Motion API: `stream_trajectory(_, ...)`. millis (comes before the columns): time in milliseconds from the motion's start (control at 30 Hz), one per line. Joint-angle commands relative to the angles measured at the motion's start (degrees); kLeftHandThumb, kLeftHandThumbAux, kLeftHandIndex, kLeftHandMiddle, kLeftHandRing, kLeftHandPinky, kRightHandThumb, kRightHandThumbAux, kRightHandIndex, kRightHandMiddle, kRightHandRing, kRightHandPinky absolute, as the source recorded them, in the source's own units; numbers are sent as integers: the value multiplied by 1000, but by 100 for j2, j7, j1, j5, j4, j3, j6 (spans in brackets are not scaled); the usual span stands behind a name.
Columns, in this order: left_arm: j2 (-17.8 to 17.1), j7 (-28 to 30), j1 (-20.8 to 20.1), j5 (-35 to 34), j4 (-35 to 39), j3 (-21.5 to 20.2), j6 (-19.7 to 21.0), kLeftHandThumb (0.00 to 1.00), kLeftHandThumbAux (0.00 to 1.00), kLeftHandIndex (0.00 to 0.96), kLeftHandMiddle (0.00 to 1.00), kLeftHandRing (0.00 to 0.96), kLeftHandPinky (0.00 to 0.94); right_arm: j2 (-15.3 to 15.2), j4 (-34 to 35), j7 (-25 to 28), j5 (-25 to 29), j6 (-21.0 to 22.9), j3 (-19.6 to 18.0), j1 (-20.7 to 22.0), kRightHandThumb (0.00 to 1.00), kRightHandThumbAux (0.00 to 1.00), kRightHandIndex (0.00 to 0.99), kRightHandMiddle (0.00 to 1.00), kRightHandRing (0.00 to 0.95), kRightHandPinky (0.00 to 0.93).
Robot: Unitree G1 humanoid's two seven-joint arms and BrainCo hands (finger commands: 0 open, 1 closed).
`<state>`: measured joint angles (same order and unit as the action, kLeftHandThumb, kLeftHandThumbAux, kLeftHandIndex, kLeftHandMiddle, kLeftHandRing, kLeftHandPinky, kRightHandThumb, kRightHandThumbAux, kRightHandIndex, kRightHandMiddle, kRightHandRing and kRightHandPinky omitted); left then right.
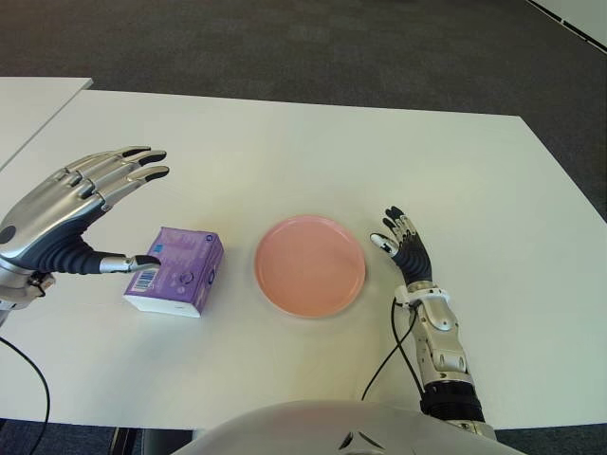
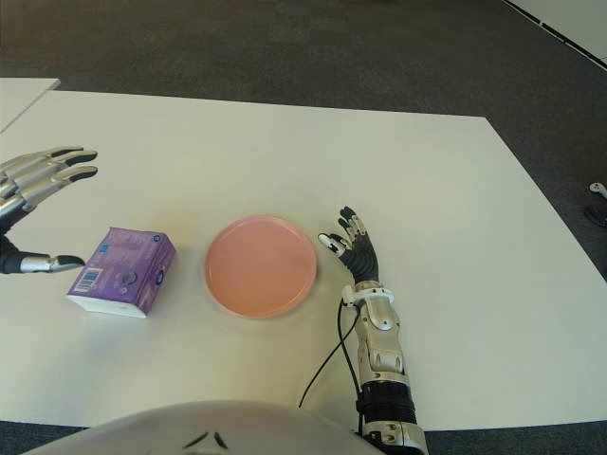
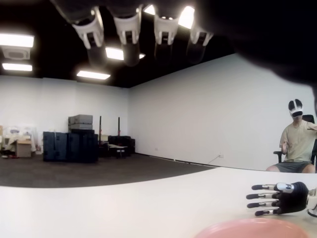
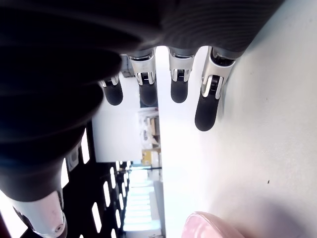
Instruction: Put the tissue paper into the plate.
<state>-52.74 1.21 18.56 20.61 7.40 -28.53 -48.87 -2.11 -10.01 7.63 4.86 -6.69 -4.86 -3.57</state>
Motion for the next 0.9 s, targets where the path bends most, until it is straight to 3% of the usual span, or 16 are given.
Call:
stream_trajectory(33, 84, 206, -36, -68, -121, -10, -78, 423, 251, 0, 0, 0, 0, 49, -266, -24, 40, 320, 31, -264, 59, 721, 0, 26, 8, 21)
stream_trajectory(367, 165, 344, -120, -83, -157, -42, -132, 424, 251, 0, 0, 0, 0, 48, -281, -24, 39, 323, 26, -248, 61, 721, 0, 26, 8, 21)
stream_trajectory(400, 260, 916, 898, -312, 420, -208, 157, 424, 251, 0, 0, 0, 0, 48, -265, -22, 34, 328, 33, -256, 61, 721, 0, 26, 8, 21)
stream_trajectory(433, 252, 1427, 1611, -484, 886, -289, 470, 413, 259, 0, 0, 0, 0, 45, -251, -21, 31, 339, 37, -258, 61, 719, 0, 27, 8, 20)
stream_trajectory(500, 241, 2006, 2324, -678, 1406, -380, 849, 375, 277, 0, 0, 0, 0, 41, -239, -18, 27, 354, 40, -257, 57, 719, 0, 28, 8, 17)
stream_trajectory(600, -51, 2309, 1911, -604, 1497, -37, 1265, 335, 279, 0, 0, 0, 0, 41, -235, -21, 23, 370, 38, -254, 53, 720, 0, 29, 8, 16)
stream_trajectory(700, -42, 2517, 1814, -612, 1615, 3, 1464, 314, 277, 0, 0, 0, 0, 41, -239, -23, 21, 373, 38, -249, 49, 722, 0, 29, 8, 16)
stream_trajectory(800, -12, 1922, 1078, 1039, 683, 688, 828, 252, 255, 0, 0, 0, 0, 34, -321, -12, 13, 338, 48, -219, 44, 723, 0, 29, 9, 19)
stream_trajectory(900, 19, 1746, 932, 1408, 500, 800, 686, 217, 242, 0, 0, 0, 0, 29, -380, -2, 22, 309, 44, -191, 41, 725, 0, 28, 8, 20)
